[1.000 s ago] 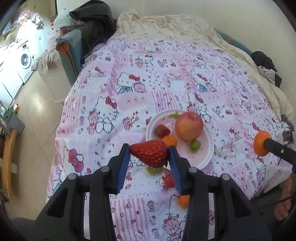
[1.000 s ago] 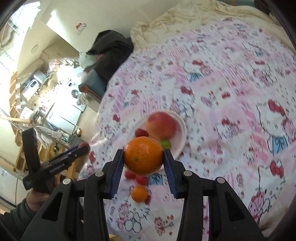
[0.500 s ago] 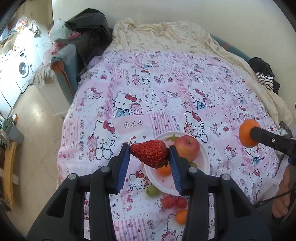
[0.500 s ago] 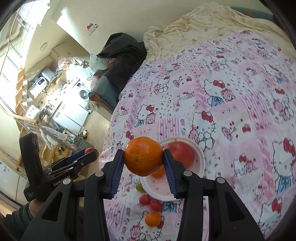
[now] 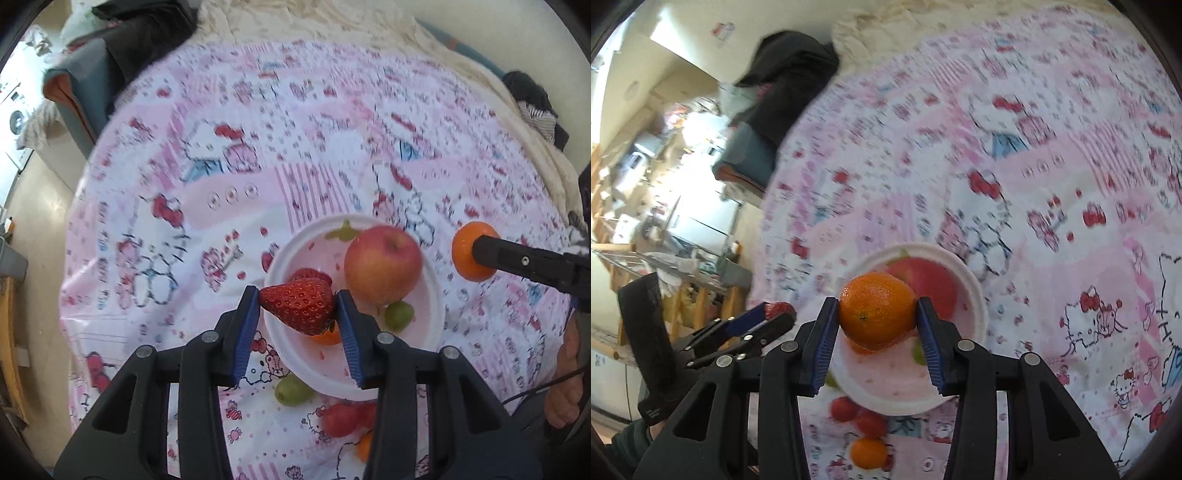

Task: Organize fruits
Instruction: 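Carry the strawberry and the orange over the white plate with both grippers, then lower the strawberry and orange onto the plate and open both grippers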

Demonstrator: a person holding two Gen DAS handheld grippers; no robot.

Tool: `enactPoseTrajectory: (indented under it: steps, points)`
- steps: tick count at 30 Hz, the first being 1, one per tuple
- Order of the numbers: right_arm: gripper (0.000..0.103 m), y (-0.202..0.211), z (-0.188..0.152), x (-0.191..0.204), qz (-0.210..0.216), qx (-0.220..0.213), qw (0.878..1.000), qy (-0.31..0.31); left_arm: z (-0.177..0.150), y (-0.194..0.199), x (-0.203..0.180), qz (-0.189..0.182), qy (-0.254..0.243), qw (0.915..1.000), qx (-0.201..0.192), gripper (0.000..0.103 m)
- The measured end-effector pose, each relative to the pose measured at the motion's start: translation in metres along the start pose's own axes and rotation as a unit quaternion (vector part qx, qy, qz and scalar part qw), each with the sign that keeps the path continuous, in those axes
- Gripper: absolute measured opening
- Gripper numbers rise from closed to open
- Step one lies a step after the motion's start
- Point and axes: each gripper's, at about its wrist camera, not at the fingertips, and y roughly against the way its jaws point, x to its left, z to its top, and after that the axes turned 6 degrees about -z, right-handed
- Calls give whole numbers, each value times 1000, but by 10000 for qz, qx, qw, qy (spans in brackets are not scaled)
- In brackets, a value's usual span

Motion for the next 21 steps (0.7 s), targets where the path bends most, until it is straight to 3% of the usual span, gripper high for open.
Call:
enactPoseTrajectory:
  steps: [5, 8, 21]
  points:
    - [45, -30, -8, -15, -453, 531, 9975, 70, -15, -32, -12, -339, 83, 9979, 551, 38]
    - [45, -42, -12, -26, -573, 762, 9954, -43, -23, -46, -23, -293, -85, 9966, 771, 38]
    - [47, -62, -17, -40, -806, 1074, 9909, -101, -22, -54, -40, -225, -457, 9958, 767, 38]
